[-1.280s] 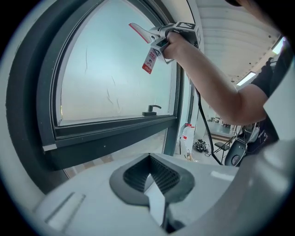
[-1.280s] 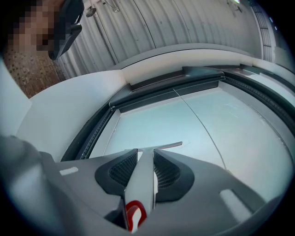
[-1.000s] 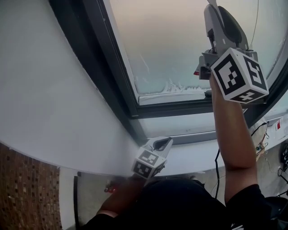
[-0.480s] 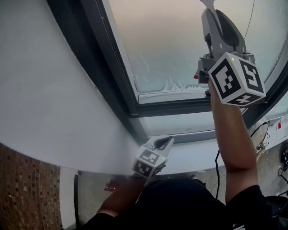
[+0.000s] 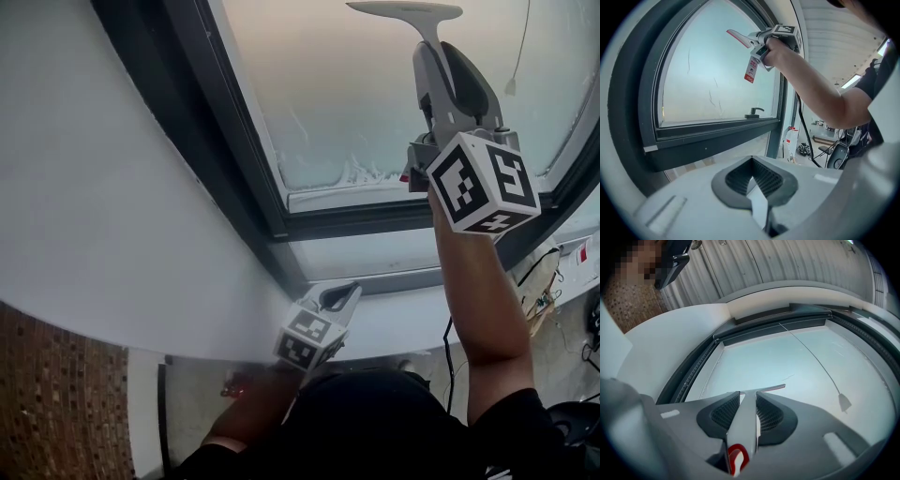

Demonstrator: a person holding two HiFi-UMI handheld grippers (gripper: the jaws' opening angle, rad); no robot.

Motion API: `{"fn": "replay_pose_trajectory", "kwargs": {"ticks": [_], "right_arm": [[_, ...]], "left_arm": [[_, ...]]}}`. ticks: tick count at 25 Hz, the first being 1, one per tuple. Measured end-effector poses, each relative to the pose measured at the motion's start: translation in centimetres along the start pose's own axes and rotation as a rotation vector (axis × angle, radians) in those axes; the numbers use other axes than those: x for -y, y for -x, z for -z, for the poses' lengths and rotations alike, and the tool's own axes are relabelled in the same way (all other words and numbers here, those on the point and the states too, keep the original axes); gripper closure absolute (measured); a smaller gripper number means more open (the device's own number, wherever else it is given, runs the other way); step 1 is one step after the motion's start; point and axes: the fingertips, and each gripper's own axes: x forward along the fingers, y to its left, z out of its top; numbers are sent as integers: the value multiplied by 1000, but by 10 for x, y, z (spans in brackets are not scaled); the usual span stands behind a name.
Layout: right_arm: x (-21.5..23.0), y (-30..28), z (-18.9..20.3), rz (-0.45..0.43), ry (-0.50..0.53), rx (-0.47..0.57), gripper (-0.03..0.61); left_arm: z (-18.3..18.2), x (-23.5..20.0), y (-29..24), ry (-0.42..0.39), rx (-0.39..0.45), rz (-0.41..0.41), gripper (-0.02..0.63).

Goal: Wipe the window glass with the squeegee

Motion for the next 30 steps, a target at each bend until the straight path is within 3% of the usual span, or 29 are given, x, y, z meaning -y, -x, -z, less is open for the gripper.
{"fn": "replay_pose_trajectory", "kwargs": {"ticks": [20,30], "right_arm": [[0,58,85,56,-21,-148,453],[1,92,146,80,-55,-271,451]], "left_arm": [[16,10,1,3,-19,36,614],[21,14,0,6,-31,49,614]]}}
